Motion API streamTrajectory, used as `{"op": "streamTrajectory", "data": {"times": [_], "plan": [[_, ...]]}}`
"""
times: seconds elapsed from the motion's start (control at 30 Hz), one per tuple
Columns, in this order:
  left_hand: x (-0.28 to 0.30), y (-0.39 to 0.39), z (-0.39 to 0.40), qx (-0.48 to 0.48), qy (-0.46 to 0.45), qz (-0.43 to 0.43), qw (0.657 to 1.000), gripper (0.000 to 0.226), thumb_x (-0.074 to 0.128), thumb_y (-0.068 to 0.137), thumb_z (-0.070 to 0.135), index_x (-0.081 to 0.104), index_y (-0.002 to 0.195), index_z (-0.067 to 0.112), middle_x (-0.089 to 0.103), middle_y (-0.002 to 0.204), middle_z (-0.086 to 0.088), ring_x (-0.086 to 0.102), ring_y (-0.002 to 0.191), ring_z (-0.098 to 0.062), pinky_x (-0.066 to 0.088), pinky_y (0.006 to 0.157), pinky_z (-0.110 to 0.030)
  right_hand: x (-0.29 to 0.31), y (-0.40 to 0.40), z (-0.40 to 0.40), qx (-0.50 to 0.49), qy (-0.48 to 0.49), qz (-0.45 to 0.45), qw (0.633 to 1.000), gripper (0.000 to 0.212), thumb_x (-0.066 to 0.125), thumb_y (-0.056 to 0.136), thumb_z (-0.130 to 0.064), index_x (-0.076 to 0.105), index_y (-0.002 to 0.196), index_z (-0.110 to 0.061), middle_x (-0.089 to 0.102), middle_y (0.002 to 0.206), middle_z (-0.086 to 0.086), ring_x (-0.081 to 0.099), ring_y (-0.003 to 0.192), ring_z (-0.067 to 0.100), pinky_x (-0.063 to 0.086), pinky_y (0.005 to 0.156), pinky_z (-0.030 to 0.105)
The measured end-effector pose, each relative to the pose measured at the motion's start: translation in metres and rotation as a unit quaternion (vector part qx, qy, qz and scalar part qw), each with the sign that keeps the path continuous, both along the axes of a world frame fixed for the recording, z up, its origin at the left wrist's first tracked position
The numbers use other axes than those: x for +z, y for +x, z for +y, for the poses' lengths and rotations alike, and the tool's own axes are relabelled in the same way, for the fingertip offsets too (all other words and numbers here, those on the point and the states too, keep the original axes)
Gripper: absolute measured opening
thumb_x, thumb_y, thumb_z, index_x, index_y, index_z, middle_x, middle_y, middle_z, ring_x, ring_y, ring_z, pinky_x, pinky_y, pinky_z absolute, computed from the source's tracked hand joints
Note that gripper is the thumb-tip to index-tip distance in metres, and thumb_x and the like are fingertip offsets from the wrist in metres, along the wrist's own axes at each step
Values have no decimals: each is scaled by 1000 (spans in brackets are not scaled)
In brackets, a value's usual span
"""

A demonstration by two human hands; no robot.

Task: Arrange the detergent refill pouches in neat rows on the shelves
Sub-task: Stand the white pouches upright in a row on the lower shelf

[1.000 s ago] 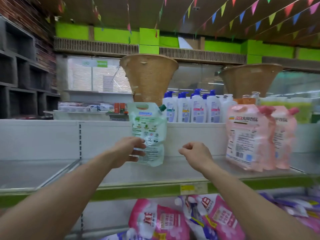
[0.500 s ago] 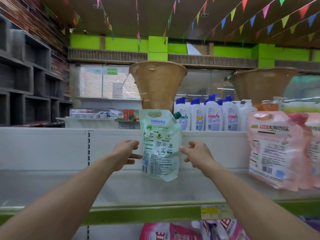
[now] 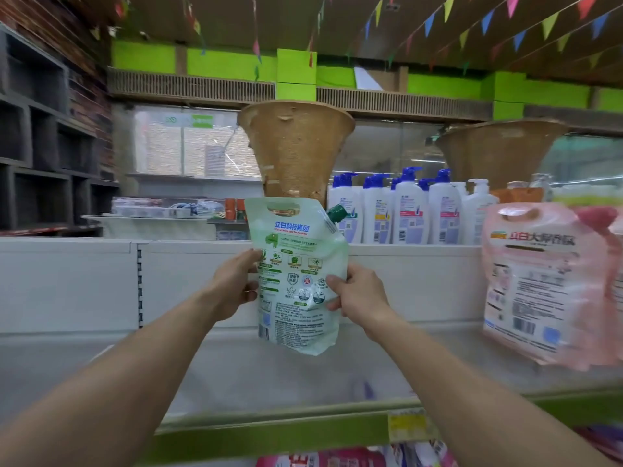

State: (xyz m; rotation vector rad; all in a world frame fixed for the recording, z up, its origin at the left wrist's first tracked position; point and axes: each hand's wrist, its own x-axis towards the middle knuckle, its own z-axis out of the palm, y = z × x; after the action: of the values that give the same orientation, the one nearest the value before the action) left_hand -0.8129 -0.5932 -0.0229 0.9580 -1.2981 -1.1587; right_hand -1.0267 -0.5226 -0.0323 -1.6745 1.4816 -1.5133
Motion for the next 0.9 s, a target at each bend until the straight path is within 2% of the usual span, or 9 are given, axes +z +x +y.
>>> {"op": "streamTrajectory", "data": {"times": [0.2,0.27,0.33,0.4,0.47,0.57,0.7,0.8,0.9], "plan": [[9,-1,22,-35,-44,31,998,11,51,99,21,56,98,11,60,84,-9,44,53,-14,44,49,-26,8,6,34,-72,-47,-30,996,13,60,88,-23,67,83,-14,71,73,3,64,49,11,57,60,35],[15,-13,32,-44,-61,47,996,13,50,99,21,55,99,9,57,72,-6,42,50,-12,44,49,-27,14,1,51,-99,-59,-44,992,14,61,87,-21,66,80,-10,69,69,6,64,50,14,55,55,33],[25,-32,42,-51,-72,64,994,14,50,99,21,56,103,9,50,65,-2,38,49,-11,38,50,-27,19,-8,70,-120,-74,-69,988,17,62,87,-20,64,75,-9,67,61,6,62,43,12,47,46,24],[35,-54,50,-66,-73,76,992,15,52,99,22,58,105,10,47,63,0,36,49,-11,34,50,-27,26,-22,90,-135,-83,-93,983,17,62,87,-19,64,77,-5,66,60,7,60,39,9,42,39,17],[43,-79,58,-99,-68,82,989,14,53,98,22,59,104,10,48,65,0,35,49,-11,32,50,-27,33,-42,110,-145,-88,-106,980,17,62,89,-19,64,78,-6,66,63,8,59,38,9,42,38,16],[45,-128,73,-156,-50,92,982,8,53,97,20,55,92,13,47,67,-1,35,48,-11,32,44,-25,35,-85,140,-172,-95,-114,974,20,61,90,-18,60,72,-9,64,63,7,59,38,10,42,37,17],[43,-216,100,-204,-34,99,973,16,53,97,18,49,82,16,47,68,-1,35,45,-11,32,36,-20,29,-162,183,-239,-97,-93,962,20,60,91,-20,62,74,-12,66,60,4,59,38,9,42,38,18],[38,-293,121,-228,-35,95,968,18,51,99,20,47,82,16,48,70,-1,35,43,-10,31,37,-20,23,-231,216,-279,-112,-86,950,17,60,91,-21,64,76,-16,65,57,0,59,40,11,44,41,22],[35,-375,143,-259,-36,99,960,14,48,100,20,48,87,14,45,71,-4,36,41,-9,32,36,-19,22,-303,250,-310,-122,-88,939,20,62,90,-20,63,71,-14,62,54,-1,58,38,10,43,39,21]]}}
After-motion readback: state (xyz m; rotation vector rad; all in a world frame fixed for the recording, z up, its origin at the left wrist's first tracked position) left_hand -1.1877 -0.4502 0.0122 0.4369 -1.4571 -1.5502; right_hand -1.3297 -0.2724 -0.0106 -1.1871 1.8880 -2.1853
